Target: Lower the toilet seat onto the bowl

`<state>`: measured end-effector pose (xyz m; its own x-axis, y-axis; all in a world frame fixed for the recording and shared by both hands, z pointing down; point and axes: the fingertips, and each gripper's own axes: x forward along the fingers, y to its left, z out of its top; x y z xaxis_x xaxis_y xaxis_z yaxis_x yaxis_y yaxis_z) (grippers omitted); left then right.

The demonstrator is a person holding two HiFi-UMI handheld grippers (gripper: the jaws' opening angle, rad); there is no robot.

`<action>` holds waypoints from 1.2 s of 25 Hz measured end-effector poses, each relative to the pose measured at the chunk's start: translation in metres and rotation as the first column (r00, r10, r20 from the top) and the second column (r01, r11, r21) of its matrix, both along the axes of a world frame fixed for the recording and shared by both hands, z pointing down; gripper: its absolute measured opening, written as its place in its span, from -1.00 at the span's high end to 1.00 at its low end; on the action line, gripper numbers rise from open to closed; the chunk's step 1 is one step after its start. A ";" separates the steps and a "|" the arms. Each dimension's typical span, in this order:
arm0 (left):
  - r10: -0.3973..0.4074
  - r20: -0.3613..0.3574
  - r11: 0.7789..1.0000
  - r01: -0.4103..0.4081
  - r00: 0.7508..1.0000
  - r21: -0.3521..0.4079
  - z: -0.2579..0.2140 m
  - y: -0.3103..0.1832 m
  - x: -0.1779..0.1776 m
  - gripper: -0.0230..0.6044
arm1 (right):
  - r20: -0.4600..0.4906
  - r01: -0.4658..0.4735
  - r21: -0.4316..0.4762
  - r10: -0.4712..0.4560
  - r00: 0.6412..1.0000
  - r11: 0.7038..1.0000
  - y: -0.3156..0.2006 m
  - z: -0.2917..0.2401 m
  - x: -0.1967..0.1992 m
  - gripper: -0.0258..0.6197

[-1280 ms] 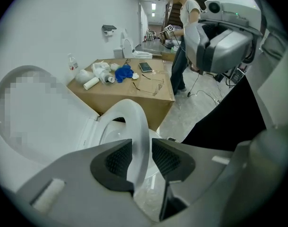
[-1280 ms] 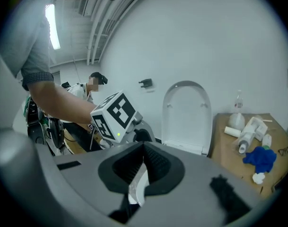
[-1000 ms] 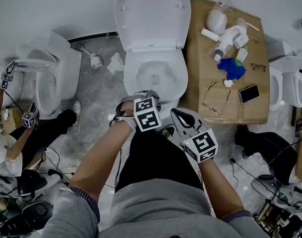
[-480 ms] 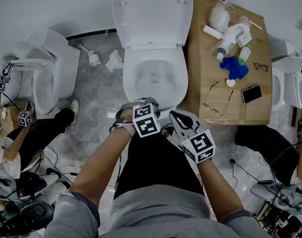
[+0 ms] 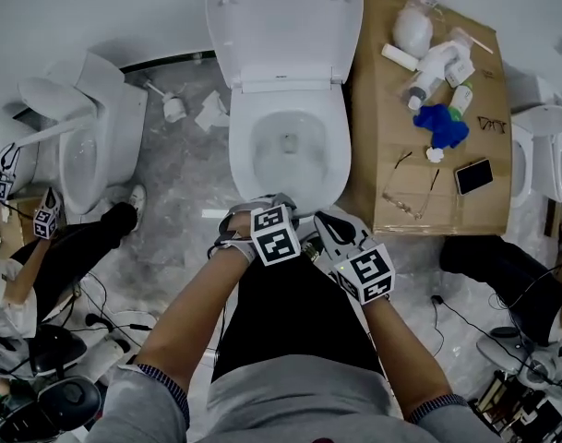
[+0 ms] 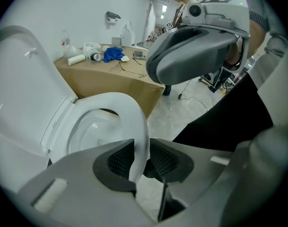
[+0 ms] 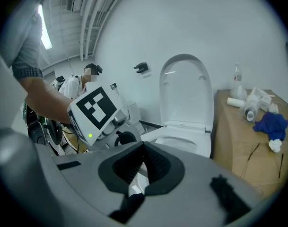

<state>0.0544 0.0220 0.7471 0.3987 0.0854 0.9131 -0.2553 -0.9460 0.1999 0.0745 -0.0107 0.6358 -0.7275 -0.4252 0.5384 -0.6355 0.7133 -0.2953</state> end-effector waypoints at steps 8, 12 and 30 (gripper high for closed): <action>-0.043 -0.018 0.997 0.042 0.999 -0.062 0.029 0.014 -0.001 0.60 | -0.014 -0.026 -0.024 0.025 1.000 0.999 0.004 0.034 0.002 0.87; -0.054 -0.020 0.994 0.052 0.998 -0.092 0.045 0.021 -0.001 0.61 | -0.020 -0.048 -0.039 0.047 0.999 0.998 0.006 0.047 0.006 0.87; -0.077 -0.012 0.978 0.073 0.997 -0.196 0.107 0.044 0.004 0.66 | -0.016 -0.101 -0.103 0.099 0.995 0.990 0.022 0.097 0.014 0.87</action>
